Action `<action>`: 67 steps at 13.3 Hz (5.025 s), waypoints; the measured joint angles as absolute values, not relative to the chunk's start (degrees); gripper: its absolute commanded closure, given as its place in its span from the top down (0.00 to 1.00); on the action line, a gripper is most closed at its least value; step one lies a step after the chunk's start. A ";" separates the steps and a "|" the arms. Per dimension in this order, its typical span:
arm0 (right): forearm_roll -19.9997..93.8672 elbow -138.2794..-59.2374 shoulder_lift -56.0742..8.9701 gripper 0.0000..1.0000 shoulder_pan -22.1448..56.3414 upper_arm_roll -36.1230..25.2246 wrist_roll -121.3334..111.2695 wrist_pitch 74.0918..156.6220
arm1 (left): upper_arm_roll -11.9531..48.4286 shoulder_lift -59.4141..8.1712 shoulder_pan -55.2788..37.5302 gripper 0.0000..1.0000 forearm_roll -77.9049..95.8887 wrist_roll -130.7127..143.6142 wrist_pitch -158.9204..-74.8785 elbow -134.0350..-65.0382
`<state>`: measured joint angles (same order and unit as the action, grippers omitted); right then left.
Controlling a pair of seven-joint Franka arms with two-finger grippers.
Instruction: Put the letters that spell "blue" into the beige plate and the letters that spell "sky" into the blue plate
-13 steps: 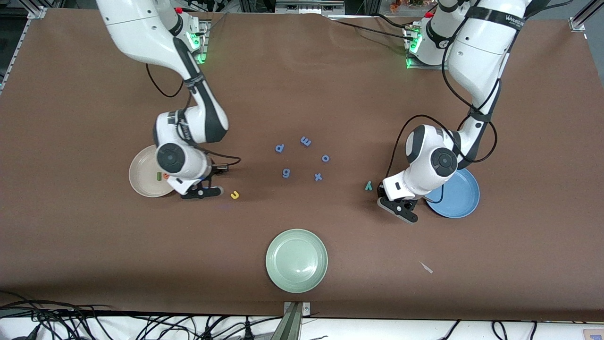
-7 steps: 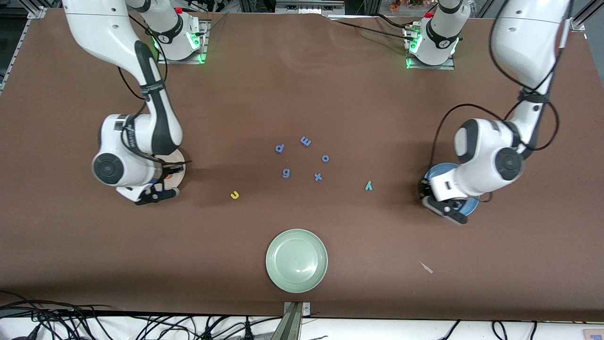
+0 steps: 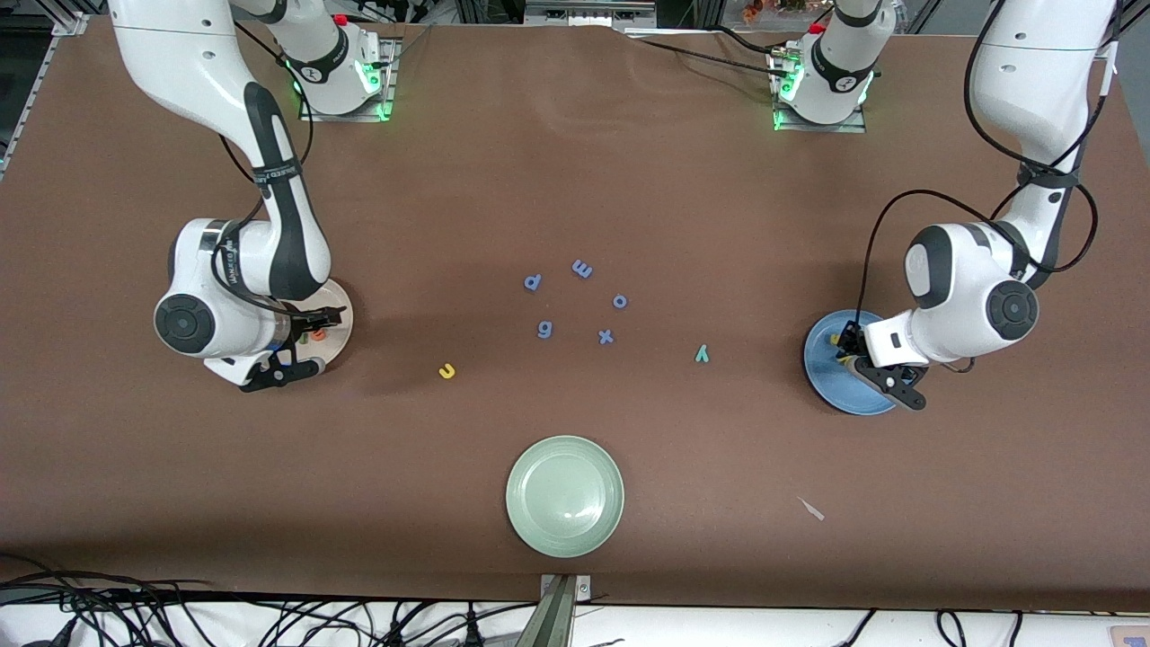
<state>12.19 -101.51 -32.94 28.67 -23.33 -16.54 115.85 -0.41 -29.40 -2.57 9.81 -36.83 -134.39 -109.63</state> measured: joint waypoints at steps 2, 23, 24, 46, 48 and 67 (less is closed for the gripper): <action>12.23 -98.91 -33.09 1.00 29.64 -21.16 -16.43 115.88 | 1.21 -29.18 -4.30 0.77 9.89 -32.22 -134.75 -109.31; 12.19 -88.34 -45.63 0.29 32.94 -9.81 -15.44 130.26 | 7.04 -35.78 -17.16 0.28 13.35 -4.86 -145.39 -108.65; 12.19 -88.34 -45.66 0.18 32.94 -9.82 -15.46 130.27 | 7.04 -36.03 -17.23 0.22 13.35 -4.85 -145.63 -108.31; 11.20 -104.59 -32.73 1.00 30.73 -27.78 -26.07 115.22 | 0.93 -27.57 1.17 1.00 10.41 -33.10 -133.98 -111.17; 11.20 -105.38 -32.69 1.00 30.98 -27.81 -22.48 114.82 | 1.04 -27.55 0.70 1.00 10.41 -32.72 -133.98 -111.27; 1.71 -89.93 -10.98 1.00 22.21 -18.05 -2.07 86.12 | 1.47 9.73 -3.73 1.00 -1.70 -8.21 -86.25 -99.33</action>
<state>1.71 -89.93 -10.98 22.21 -18.05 -2.07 86.12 1.47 9.73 -3.73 -1.70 -8.21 -86.25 -99.33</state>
